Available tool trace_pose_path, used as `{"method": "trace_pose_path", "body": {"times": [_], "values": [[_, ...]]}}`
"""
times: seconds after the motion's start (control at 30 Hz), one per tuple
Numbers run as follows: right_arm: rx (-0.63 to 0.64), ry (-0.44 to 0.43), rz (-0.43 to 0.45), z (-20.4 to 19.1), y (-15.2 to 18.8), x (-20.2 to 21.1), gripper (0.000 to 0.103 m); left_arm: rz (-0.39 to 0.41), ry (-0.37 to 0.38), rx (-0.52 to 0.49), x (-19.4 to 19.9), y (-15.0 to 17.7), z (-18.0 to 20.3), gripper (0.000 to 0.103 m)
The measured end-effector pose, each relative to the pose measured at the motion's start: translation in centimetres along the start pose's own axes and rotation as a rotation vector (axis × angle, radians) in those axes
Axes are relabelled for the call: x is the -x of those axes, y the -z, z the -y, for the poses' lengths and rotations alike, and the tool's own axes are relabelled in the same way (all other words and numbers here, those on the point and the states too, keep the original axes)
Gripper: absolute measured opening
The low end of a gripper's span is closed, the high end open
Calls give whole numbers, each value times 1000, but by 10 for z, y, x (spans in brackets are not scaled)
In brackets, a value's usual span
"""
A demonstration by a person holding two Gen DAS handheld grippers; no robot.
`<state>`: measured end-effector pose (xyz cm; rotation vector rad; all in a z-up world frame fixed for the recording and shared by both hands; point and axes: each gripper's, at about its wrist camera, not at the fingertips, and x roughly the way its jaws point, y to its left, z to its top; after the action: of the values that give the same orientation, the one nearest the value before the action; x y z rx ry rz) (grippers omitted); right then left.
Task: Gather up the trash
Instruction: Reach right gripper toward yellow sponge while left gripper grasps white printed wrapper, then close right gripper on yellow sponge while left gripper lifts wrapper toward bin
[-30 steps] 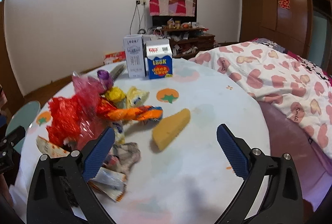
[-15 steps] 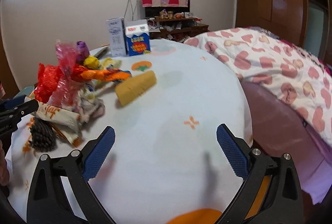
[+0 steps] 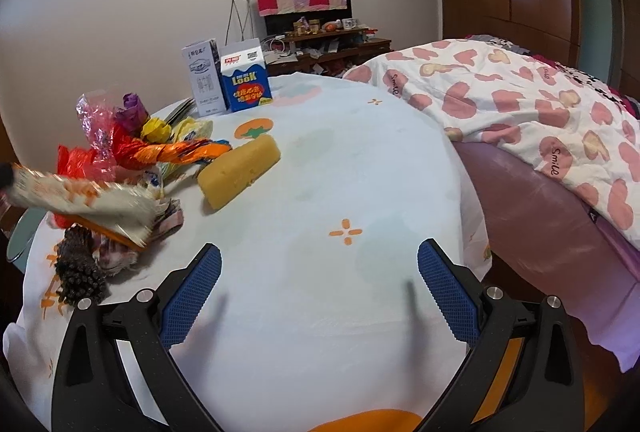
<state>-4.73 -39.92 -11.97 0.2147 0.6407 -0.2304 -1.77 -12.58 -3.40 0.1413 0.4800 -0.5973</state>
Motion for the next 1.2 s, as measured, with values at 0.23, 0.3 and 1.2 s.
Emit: {"method": "trace_pose_path", "body": {"times": [0.23, 0.3, 1.2], "values": [[5, -17, 6, -10, -16, -2, 97, 150, -47, -23, 38, -23, 6, 3], [11, -25, 2, -15, -21, -4, 96, 178, -80, -19, 44, -26, 4, 3], [-18, -113, -219, -71, -65, -95, 17, 153, -467, 121, 8, -29, -115, 3]]}}
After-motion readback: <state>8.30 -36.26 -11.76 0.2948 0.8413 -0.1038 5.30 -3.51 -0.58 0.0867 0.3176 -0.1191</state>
